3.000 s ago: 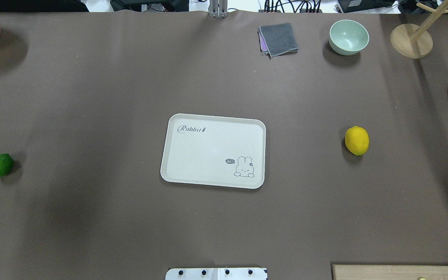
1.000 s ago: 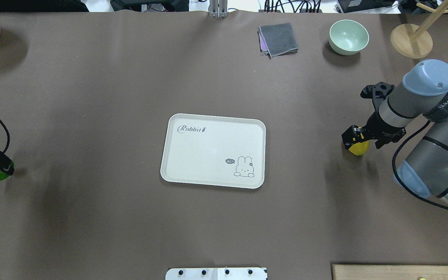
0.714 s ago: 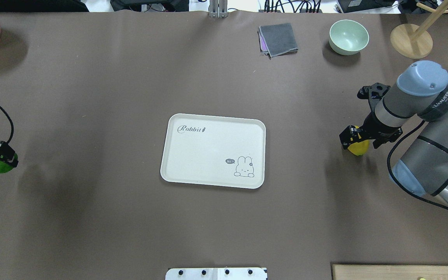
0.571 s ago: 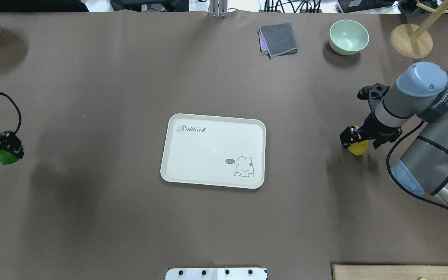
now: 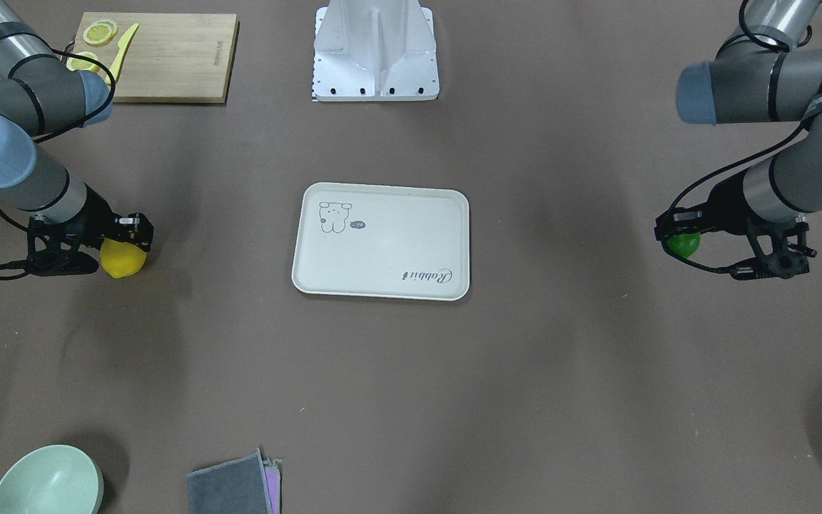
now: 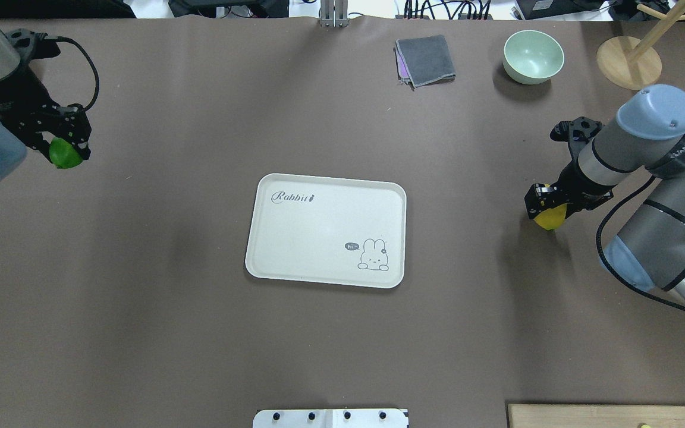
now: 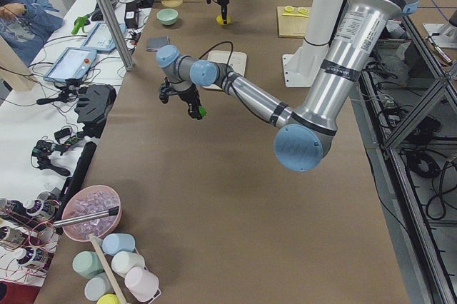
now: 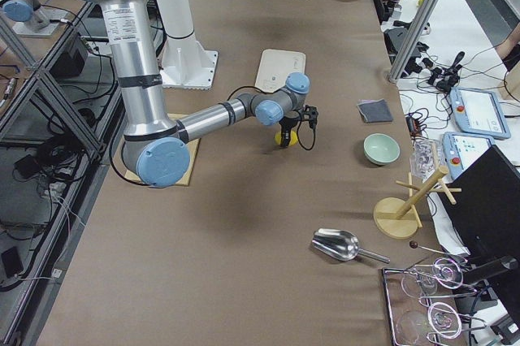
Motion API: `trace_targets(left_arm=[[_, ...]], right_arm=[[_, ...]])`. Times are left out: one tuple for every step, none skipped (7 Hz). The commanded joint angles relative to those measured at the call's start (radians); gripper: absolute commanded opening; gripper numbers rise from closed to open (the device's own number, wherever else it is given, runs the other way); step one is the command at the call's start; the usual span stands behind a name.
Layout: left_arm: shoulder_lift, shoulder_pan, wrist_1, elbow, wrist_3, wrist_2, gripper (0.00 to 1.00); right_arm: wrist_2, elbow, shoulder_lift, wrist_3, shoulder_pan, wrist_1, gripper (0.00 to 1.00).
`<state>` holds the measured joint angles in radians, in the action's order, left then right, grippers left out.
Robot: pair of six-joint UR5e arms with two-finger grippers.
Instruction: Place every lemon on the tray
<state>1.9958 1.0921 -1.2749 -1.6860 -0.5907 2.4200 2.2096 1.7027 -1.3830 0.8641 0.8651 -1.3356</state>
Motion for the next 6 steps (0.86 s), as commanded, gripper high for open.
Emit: trace_targets(left_arm=[[0.127,-0.006,0.052,0.079,-0.027,0.001,0.0],[0.167,-0.009,0.06,0.084,-0.058,0.001,0.0],[0.22,-0.082,0.037,0.13,-0.148,-0.04,0.0],[0.297,-0.125,-0.027,0.184,-0.243,-0.138,0.0],[0.32,-0.161,-0.058,0.19,-0.285,-0.14,0.0],[0.355,-0.178,-0.058,0.19,-0.314,-0.139,0.0]], right_arm=[[0.059,0.047,0.002,0.032,0.063,-0.004,0.0],[0.058,0.069,0.034,0.048,0.065,-0.004,0.0],[0.052,0.068,0.103,0.158,0.027,-0.004,0.0],[0.006,0.045,0.19,0.261,-0.048,-0.004,0.0],[-0.058,0.041,0.249,0.332,-0.122,-0.005,0.0],[-0.133,0.016,0.307,0.41,-0.205,-0.002,0.0]])
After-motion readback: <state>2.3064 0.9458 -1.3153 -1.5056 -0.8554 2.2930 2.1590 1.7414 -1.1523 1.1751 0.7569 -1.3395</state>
